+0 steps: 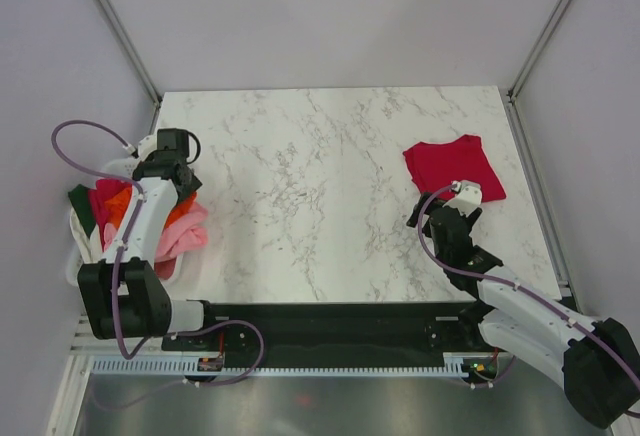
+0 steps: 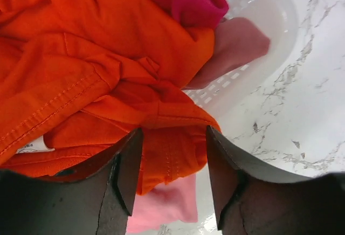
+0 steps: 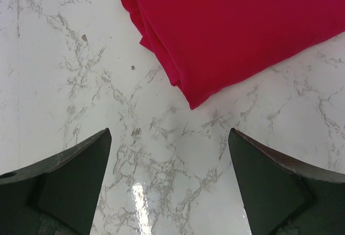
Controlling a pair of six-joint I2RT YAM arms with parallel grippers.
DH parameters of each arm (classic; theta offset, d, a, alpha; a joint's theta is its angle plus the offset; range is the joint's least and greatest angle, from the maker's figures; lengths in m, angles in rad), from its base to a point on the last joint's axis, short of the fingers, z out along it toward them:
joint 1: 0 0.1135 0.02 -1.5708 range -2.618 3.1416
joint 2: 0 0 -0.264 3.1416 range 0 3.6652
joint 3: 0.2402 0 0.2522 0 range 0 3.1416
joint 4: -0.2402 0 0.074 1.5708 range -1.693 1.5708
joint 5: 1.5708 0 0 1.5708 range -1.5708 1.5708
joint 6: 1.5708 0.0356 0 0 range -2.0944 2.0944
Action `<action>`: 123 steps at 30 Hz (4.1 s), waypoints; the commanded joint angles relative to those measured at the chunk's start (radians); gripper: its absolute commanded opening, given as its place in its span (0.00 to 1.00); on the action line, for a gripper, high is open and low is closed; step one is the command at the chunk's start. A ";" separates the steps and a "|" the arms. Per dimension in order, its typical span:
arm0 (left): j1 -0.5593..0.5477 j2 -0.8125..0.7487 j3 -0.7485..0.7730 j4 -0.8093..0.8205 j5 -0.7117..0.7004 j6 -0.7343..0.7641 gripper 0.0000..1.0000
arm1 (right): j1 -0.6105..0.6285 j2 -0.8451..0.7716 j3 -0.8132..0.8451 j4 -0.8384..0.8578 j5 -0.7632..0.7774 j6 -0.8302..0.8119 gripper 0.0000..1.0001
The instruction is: Fold and stack the t-shirts
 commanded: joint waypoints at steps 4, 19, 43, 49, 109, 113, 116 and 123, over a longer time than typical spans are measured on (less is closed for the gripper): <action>0.128 0.026 -0.054 0.055 0.211 -0.011 0.09 | 0.001 -0.020 0.018 0.022 0.001 -0.005 0.98; 0.138 -0.506 0.185 0.049 0.367 0.014 0.02 | 0.001 -0.012 0.018 0.027 -0.008 -0.008 0.98; -0.648 -0.021 0.923 0.277 0.792 -0.167 0.02 | 0.001 -0.010 0.019 0.024 0.012 -0.003 0.98; -0.503 -0.139 0.738 0.225 0.649 -0.170 0.02 | 0.001 -0.033 0.010 0.024 0.016 -0.002 0.98; -0.355 -0.644 -0.303 0.305 0.276 -0.040 0.02 | -0.528 1.119 1.021 -0.386 -0.424 -0.060 0.63; -0.355 -0.649 -0.301 0.303 0.270 -0.040 0.02 | -0.511 1.053 1.012 -0.381 -0.496 -0.089 0.72; -0.355 -0.649 -0.291 0.303 0.265 -0.028 0.02 | -0.445 0.996 0.989 -0.381 -0.514 -0.120 0.80; -0.355 -0.670 -0.275 0.288 0.255 0.003 0.02 | -0.327 0.858 0.858 -0.386 -0.622 -0.155 0.83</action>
